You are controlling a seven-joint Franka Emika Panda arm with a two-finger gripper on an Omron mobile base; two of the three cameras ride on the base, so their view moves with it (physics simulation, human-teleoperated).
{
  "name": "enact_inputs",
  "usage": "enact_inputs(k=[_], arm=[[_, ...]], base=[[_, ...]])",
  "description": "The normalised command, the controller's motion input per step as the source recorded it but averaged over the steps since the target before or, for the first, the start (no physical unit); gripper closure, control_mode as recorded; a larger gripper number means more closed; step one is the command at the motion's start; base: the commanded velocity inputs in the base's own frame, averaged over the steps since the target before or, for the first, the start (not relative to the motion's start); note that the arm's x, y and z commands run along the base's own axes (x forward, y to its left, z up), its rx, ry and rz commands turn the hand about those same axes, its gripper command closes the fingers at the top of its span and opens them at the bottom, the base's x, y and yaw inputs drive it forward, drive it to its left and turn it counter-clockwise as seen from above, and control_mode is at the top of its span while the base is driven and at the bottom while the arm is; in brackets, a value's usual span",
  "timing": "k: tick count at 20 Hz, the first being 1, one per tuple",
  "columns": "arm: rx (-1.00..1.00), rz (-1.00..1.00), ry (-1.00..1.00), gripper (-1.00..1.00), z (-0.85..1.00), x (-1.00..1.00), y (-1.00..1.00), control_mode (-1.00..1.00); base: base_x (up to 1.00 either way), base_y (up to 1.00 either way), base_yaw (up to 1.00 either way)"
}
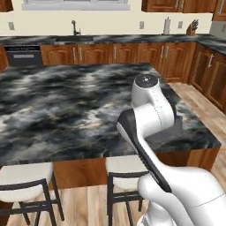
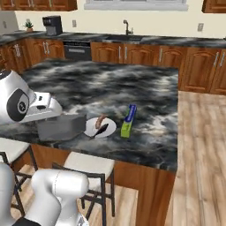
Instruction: Retrieve the tupperware and aluminum foil from the cabinet and place them on the dining counter near the plate with fish and potato to prepare for storing leftovers.
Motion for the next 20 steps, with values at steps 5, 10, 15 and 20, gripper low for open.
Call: enact_inputs(k=[5,10,15,20], arm=[[0.00,0.00,0.00,1.00,0.00,0.00,0.00,1.00],[0.00,-0.04,-0.04,1.00,0.00,0.18,0.13,-1.00],[0.00,0.07,-0.11,1.00,0.00,0.15,0.14,-1.00],[0.00,0.11,-0.14,1.00,0.00,0.20,0.32,-1.00]], base=[[0.67,0.78,-0.71],[0.22,0.26,-0.19],[0.00,0.00,0.00],[0.00,0.00,0.00]])
